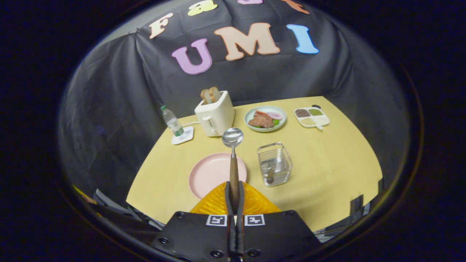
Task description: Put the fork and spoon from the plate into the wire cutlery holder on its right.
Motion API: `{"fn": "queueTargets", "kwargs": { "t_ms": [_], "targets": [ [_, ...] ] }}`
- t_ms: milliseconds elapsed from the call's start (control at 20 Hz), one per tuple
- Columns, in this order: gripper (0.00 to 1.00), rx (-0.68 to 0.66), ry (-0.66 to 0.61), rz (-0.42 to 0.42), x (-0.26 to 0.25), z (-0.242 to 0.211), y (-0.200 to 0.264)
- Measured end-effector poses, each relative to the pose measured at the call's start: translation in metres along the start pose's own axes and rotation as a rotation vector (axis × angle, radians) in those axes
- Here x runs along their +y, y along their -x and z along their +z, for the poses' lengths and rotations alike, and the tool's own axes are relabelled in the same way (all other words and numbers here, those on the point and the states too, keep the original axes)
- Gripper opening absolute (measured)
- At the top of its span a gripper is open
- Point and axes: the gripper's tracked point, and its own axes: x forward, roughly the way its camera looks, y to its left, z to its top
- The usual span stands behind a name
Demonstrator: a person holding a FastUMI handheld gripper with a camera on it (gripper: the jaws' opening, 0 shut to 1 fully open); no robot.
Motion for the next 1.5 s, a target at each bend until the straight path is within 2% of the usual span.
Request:
{"fn": "queueTargets", "kwargs": {
  "t_ms": [200, 350, 700, 1050, 1200, 1500],
  "targets": [
    [0.03, 0.066, 0.072, -0.053, -0.044, 0.005, 0.008],
    [0.03, 0.144, 0.101, -0.062, -0.066, -0.003, -0.001],
    [0.03, 0.299, 0.170, -0.035, -0.084, -0.032, -0.035],
    [0.08, 0.352, 0.212, -0.038, -0.089, -0.037, -0.054],
    [0.21, 0.315, 0.175, -0.021, -0.084, -0.027, -0.057],
    [0.80, 0.203, 0.159, -0.047, -0.088, -0.011, -0.046]
  ]
}}
